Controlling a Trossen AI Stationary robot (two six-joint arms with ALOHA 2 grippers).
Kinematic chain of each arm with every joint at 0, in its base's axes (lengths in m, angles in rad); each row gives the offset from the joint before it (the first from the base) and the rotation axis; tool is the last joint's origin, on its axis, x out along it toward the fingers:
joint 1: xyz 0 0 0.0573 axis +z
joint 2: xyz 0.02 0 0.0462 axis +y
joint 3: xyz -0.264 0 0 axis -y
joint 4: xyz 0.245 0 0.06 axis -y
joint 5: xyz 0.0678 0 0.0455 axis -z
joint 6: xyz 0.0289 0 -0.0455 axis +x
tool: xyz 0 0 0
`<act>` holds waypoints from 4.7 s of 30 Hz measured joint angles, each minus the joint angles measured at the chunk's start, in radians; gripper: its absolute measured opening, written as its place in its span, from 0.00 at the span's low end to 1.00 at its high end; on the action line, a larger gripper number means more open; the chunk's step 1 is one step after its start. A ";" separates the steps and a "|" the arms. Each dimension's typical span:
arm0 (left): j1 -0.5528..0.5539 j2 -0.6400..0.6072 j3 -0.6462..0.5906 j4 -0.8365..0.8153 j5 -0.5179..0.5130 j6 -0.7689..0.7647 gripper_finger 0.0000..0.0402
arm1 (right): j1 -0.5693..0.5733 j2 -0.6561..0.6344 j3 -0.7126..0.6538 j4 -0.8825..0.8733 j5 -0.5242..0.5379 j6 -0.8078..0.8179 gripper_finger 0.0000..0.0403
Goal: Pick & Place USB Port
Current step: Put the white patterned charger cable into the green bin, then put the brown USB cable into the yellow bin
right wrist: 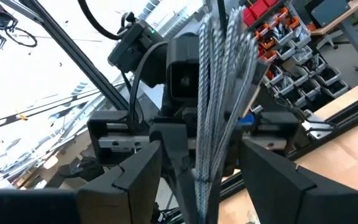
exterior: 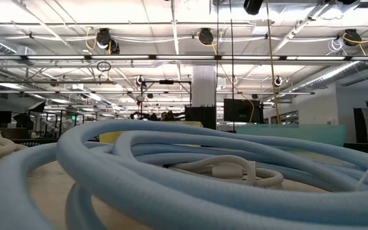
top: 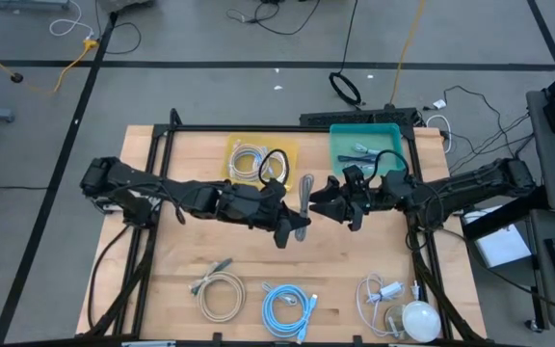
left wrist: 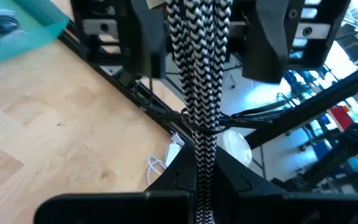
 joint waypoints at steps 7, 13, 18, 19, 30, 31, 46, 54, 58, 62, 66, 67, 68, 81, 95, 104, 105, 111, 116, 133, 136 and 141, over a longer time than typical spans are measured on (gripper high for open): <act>0.010 0.053 0.002 0.025 0.083 -0.018 0.03 | -0.022 0.000 0.000 0.007 -0.003 0.014 0.48; 0.013 0.062 0.001 0.026 0.080 -0.014 0.03 | -0.028 0.000 0.000 -0.004 -0.002 0.025 0.19; 0.021 0.055 0.001 0.026 0.083 -0.004 0.04 | -0.030 -0.001 0.000 -0.001 -0.017 0.011 0.11; 0.022 0.055 0.001 0.026 0.104 0.003 0.06 | -0.034 -0.001 0.000 -0.005 -0.025 0.011 0.11; -0.011 0.040 0.001 -0.090 0.269 -0.017 0.26 | -0.224 -0.267 0.001 -0.534 0.083 -0.209 0.11; -0.014 0.037 0.001 -0.114 0.264 -0.023 0.26 | -0.253 -0.299 0.004 -0.607 0.112 -0.243 0.11; -0.029 0.024 0.001 -0.192 0.203 -0.035 0.27 | -0.569 -0.186 0.243 -1.368 0.393 -1.169 0.11; -0.044 0.024 0.001 -0.203 0.192 -0.056 0.27 | -0.591 0.013 0.214 -1.476 0.389 -1.472 0.11; -0.063 0.024 0.001 -0.227 0.165 -0.063 0.27 | -0.590 0.038 0.178 -1.417 0.413 -1.560 0.11; -0.080 0.024 0.001 -0.245 0.139 -0.081 0.27 | -0.590 0.038 0.154 -1.375 0.431 -1.590 0.11; -0.089 0.024 0.001 -0.244 0.121 -0.084 0.27 | -0.594 0.037 0.150 -1.348 0.444 -1.579 0.13; -0.090 0.024 0.001 -0.245 0.119 -0.085 0.27 | -0.597 0.038 0.150 -1.337 0.444 -1.564 0.17; -0.090 0.024 0.001 -0.245 0.117 -0.084 0.27 | -0.600 0.038 0.150 -1.322 0.446 -1.548 0.22; -0.086 0.024 0.001 -0.267 0.130 -0.079 0.27 | -0.615 -0.009 0.149 -1.306 0.508 -1.392 0.65; -0.176 -0.042 -0.008 -1.089 0.183 -0.123 0.27 | -0.246 -0.215 0.314 -1.415 0.273 -0.679 0.65; -0.265 -0.037 -0.139 -1.040 0.197 -0.304 0.27 | -0.046 -0.242 0.322 -1.421 0.231 -0.441 0.64; -0.274 -0.037 -0.149 -1.023 0.202 -0.315 0.27 | -0.035 -0.236 0.322 -1.420 0.233 -0.431 0.64; -0.371 -0.037 -0.158 -0.990 0.211 -0.412 0.27 | -0.011 -0.197 0.322 -1.419 0.234 -0.415 0.64; -0.449 -0.033 -0.158 -0.983 0.195 -0.537 0.28 | -0.012 -0.170 0.322 -1.406 0.235 -0.415 0.64; -0.488 0.155 -0.203 -0.932 0.217 -0.618 0.62 | -0.012 -0.130 0.322 -1.317 0.228 -0.406 0.63; -0.488 0.186 -0.203 -0.927 0.222 -0.618 0.62 | -0.012 -0.130 0.322 -1.317 0.204 -0.388 0.63; -0.492 0.220 -0.201 -0.922 0.234 -0.618 0.55 | -0.004 -0.130 0.322 -1.316 0.181 -0.367 0.63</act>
